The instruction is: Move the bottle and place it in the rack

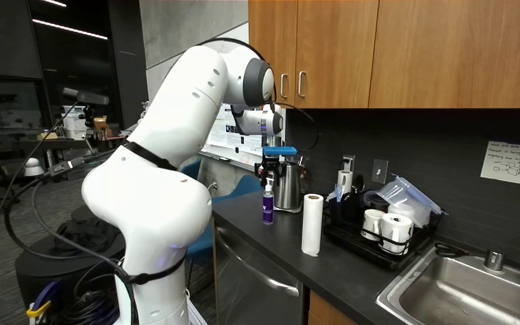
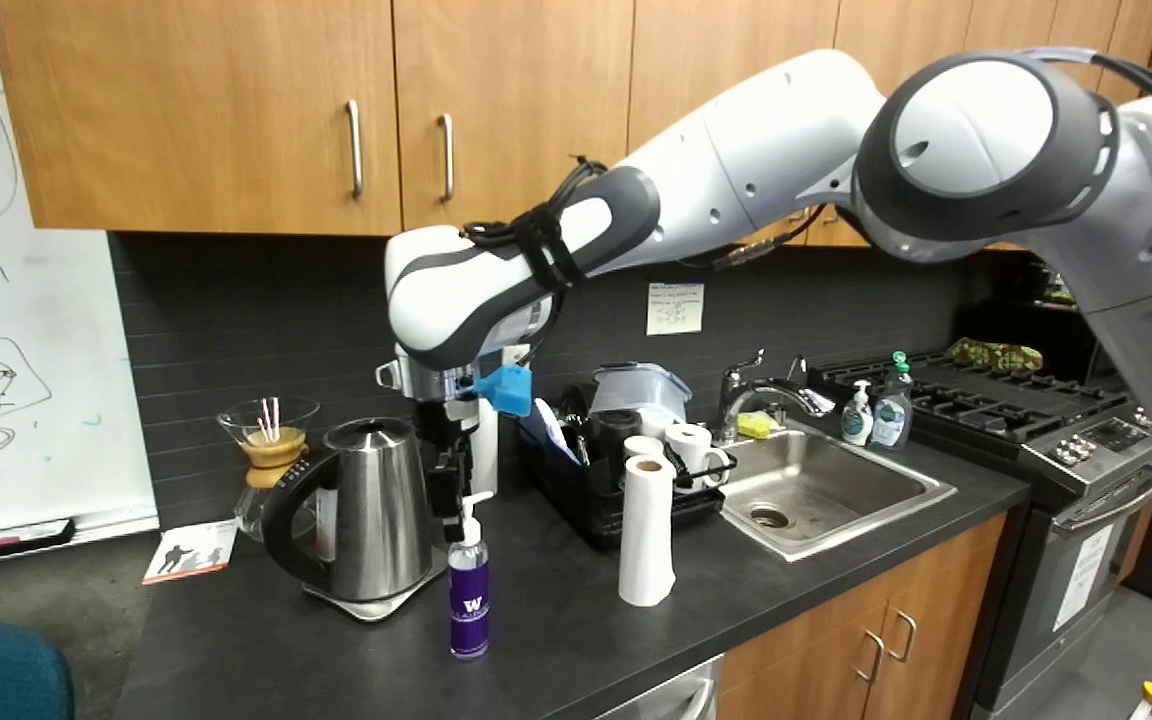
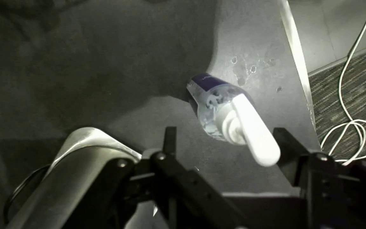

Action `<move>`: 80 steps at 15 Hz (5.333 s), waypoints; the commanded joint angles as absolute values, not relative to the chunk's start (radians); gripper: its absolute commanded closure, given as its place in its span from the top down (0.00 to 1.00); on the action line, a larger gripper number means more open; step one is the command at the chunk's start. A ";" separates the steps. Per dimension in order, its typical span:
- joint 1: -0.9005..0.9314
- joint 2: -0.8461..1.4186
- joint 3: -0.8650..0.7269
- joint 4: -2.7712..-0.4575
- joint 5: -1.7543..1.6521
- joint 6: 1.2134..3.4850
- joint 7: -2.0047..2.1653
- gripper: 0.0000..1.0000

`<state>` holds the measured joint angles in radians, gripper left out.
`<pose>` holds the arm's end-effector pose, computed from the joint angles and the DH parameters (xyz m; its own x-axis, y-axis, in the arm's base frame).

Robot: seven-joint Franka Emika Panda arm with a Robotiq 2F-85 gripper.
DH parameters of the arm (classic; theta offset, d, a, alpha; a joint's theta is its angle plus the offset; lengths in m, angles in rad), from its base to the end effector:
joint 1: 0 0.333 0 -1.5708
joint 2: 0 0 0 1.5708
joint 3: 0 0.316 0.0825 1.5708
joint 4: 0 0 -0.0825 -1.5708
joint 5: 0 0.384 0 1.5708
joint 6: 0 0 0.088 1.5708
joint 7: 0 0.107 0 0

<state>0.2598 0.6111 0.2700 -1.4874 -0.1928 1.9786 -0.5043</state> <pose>0.6225 0.3152 0.3170 0.4680 0.8790 -0.0913 0.8808 -0.4724 -0.0333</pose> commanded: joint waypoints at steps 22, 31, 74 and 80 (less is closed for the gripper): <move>0.259 0.368 0.214 -1.583 -0.224 1.923 -0.327 0.06; 0.196 0.235 0.154 -1.626 -0.228 1.820 -0.249 0.06; 0.115 0.428 0.076 -1.386 -0.239 1.767 -0.234 0.06; 0.118 0.427 0.076 -1.384 -0.245 1.757 -0.238 0.53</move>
<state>0.1110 0.4196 0.0774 -1.4218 -0.2377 1.7919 -0.2438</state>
